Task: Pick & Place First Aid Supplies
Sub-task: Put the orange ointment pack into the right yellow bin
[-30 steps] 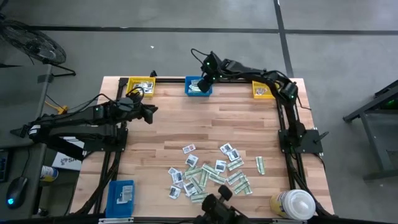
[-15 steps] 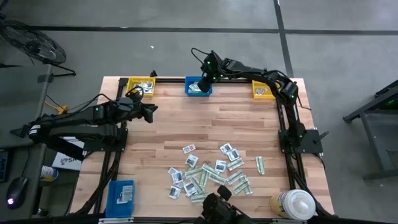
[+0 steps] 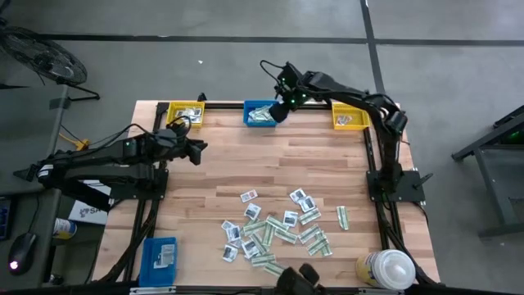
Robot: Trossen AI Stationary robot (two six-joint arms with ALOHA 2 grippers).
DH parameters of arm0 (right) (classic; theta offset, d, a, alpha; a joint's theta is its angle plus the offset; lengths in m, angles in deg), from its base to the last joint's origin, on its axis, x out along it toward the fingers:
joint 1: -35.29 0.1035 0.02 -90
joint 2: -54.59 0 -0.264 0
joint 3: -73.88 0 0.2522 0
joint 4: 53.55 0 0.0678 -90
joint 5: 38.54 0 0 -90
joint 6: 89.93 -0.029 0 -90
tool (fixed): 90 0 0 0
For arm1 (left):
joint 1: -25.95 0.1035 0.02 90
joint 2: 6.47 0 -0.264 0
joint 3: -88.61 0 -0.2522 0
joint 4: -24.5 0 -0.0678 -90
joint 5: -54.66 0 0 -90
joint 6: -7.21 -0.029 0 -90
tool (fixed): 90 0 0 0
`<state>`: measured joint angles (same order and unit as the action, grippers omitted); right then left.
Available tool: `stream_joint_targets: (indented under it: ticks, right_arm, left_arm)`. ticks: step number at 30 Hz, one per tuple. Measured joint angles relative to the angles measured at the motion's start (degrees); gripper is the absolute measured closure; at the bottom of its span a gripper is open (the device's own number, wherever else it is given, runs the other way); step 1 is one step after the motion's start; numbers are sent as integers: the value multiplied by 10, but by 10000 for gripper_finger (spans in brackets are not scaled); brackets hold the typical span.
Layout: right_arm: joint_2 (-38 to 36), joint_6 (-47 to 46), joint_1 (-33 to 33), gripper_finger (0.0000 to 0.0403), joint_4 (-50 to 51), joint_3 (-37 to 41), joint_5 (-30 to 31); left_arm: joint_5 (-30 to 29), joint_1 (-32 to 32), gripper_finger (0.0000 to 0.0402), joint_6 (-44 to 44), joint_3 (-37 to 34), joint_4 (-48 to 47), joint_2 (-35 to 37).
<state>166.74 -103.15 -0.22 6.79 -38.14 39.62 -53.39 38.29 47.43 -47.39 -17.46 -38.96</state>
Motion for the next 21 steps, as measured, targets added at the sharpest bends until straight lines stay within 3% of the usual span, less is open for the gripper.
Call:
stream_joint_targets:
  ticks: [12, 21]
  right_arm:
    - [-13, -113, 146, 222, 55, 20, 4]
    - [-12, -267, 264, 222, -83, 120, -3]
  left_arm:
    - [102, 0, 285, -14, 0, -37, 0]
    - [213, 0, 285, -9, 1, -33, -14]
